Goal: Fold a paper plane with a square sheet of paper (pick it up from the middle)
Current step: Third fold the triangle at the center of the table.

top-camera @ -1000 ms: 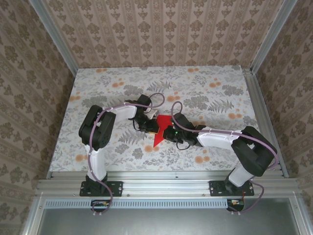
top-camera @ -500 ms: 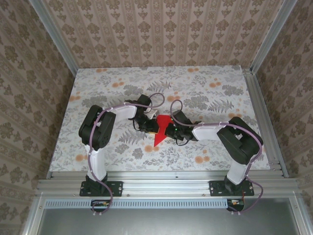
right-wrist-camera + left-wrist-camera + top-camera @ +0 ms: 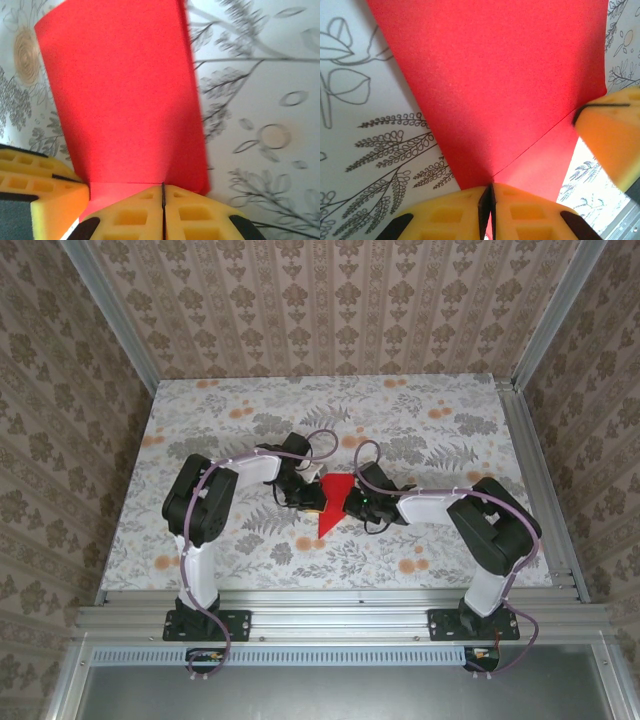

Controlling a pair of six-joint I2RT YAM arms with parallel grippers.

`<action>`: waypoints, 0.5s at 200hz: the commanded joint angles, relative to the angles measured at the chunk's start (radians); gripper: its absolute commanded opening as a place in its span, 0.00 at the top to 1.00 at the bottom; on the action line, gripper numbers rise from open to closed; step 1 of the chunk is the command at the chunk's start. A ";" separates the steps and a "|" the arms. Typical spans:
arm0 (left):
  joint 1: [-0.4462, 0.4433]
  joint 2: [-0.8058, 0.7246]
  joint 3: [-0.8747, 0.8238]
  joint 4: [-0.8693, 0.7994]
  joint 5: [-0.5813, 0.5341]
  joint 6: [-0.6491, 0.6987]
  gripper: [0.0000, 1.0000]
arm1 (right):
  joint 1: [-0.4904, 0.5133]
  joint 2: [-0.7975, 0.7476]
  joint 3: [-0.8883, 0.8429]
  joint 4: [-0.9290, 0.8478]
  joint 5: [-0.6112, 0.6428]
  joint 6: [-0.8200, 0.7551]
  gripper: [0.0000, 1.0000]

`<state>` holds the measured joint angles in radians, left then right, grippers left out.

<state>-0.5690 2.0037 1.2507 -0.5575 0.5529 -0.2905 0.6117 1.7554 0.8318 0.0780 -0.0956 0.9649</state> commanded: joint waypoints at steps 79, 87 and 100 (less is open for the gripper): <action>-0.008 0.099 -0.050 -0.035 -0.160 0.022 0.85 | -0.079 -0.134 -0.086 0.004 -0.025 -0.051 0.80; -0.008 0.099 -0.050 -0.033 -0.157 0.022 0.85 | -0.079 -0.141 -0.093 0.024 -0.043 -0.043 0.76; -0.009 0.102 -0.047 -0.031 -0.156 0.021 0.85 | -0.079 -0.135 -0.091 0.039 -0.083 -0.033 0.72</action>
<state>-0.5690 2.0037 1.2510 -0.5571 0.5560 -0.2905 0.5282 1.6436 0.7544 0.0711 -0.0986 0.9226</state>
